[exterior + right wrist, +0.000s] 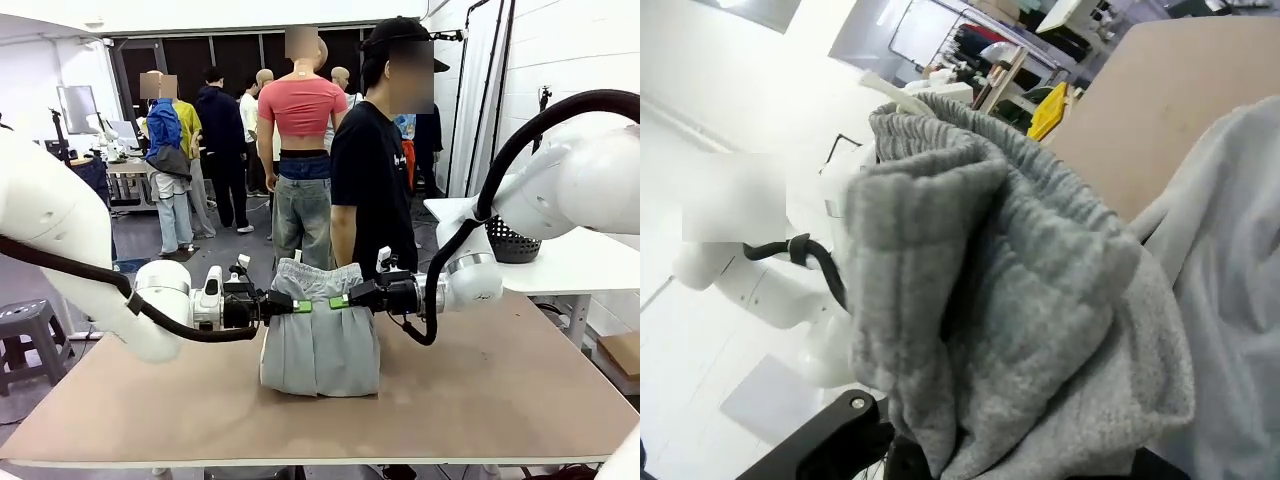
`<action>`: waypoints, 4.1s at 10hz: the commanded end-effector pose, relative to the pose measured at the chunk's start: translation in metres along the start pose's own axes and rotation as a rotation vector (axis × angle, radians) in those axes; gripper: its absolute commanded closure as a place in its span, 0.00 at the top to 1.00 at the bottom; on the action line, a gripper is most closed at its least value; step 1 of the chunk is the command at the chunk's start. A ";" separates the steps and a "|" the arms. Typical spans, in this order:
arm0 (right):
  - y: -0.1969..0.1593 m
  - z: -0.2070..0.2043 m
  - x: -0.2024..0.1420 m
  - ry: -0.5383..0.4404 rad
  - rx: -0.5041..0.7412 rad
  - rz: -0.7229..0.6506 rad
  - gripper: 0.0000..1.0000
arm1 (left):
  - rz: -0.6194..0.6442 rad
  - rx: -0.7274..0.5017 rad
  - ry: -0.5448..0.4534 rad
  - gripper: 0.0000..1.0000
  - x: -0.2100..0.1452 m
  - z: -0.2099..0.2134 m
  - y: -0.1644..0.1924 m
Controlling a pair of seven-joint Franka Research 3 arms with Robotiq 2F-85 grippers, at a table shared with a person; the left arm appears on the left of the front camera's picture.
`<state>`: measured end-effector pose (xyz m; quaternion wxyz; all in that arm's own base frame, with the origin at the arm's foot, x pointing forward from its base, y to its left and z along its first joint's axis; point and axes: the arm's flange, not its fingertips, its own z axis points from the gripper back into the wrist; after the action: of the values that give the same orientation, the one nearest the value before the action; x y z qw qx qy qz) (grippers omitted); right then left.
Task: Fold the training pants.
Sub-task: Fold the Training pants in half.
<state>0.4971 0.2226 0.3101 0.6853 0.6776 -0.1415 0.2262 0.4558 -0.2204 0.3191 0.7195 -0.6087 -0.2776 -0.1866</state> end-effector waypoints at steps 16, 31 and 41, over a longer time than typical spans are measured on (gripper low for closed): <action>-0.076 -0.006 0.052 -0.057 -0.141 -0.246 0.00 | 0.219 0.113 -0.042 0.00 0.022 -0.004 0.099; -0.116 0.012 0.071 -0.104 -0.233 -0.366 0.30 | 0.308 0.184 -0.068 0.20 0.042 0.000 0.134; -0.024 0.084 0.087 -0.160 -0.661 -0.357 1.00 | 0.245 0.399 -0.173 1.00 0.067 0.099 0.047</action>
<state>0.6037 0.1494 0.3298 0.8703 0.4703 -0.1463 -0.0024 0.5355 -0.1155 0.3171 0.8075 -0.5155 -0.2863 0.0113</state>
